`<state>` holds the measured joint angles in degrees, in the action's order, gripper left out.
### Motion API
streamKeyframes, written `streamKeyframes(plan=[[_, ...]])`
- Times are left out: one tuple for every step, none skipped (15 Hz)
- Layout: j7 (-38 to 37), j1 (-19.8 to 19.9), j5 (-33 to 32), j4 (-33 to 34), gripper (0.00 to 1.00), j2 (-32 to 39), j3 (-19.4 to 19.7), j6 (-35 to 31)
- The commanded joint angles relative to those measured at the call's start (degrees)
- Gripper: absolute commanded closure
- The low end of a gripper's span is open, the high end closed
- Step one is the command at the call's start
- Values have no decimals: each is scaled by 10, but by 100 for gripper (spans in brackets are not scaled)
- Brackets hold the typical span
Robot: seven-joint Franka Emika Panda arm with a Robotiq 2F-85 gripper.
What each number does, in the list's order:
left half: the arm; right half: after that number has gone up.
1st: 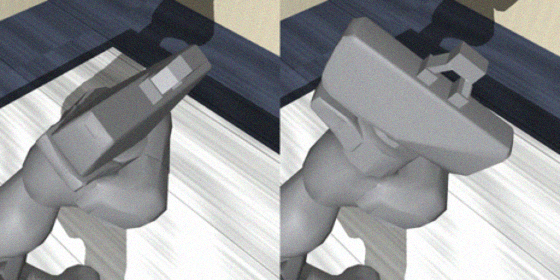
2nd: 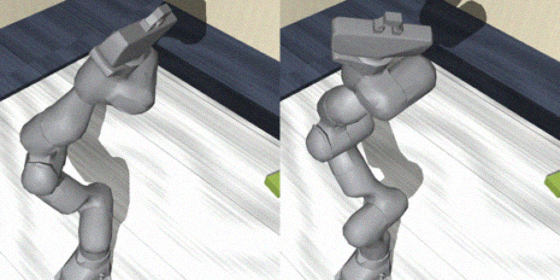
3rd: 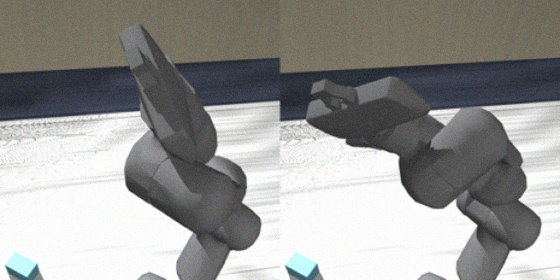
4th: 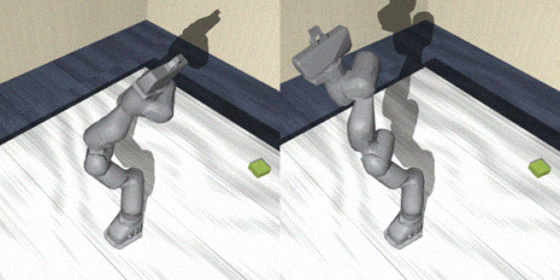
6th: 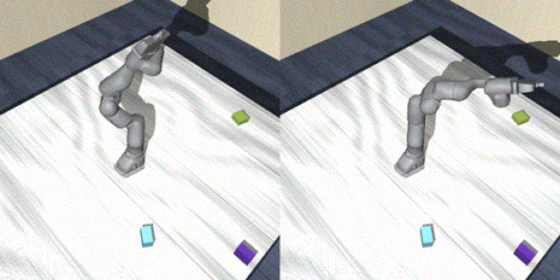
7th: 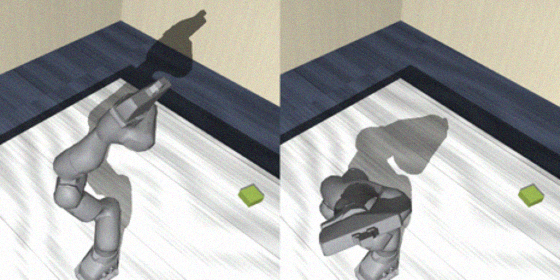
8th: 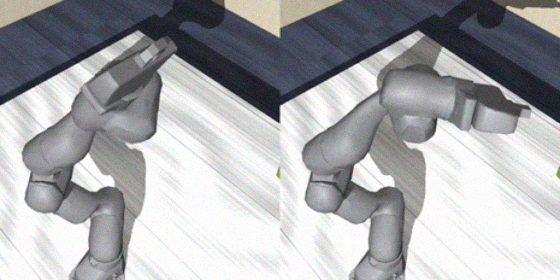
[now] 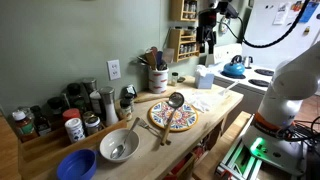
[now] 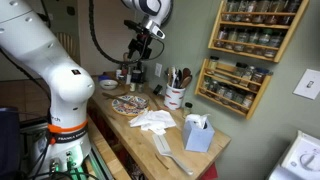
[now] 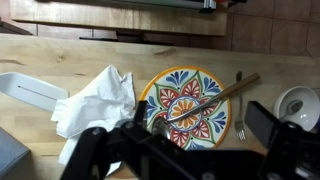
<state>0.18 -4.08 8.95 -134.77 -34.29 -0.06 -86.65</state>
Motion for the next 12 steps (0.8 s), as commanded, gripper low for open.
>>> streamKeyframes(plan=[[3,8,3,1,0,0,-6,2],[3,8,3,1,0,0,-6,2],[3,8,3,1,0,0,-6,2],[3,8,3,1,0,0,-6,2],[3,8,3,1,0,0,-6,2],[-4,17,9,5,0,5,3,-2],[-12,30,17,6,0,3,15,-16],[-17,42,21,9,0,1,28,-18],[-17,58,19,13,0,-3,43,-20],[-14,71,20,20,0,-3,60,-18],[-12,87,17,32,0,-3,77,-14],[-14,102,18,43,0,1,92,-17]])
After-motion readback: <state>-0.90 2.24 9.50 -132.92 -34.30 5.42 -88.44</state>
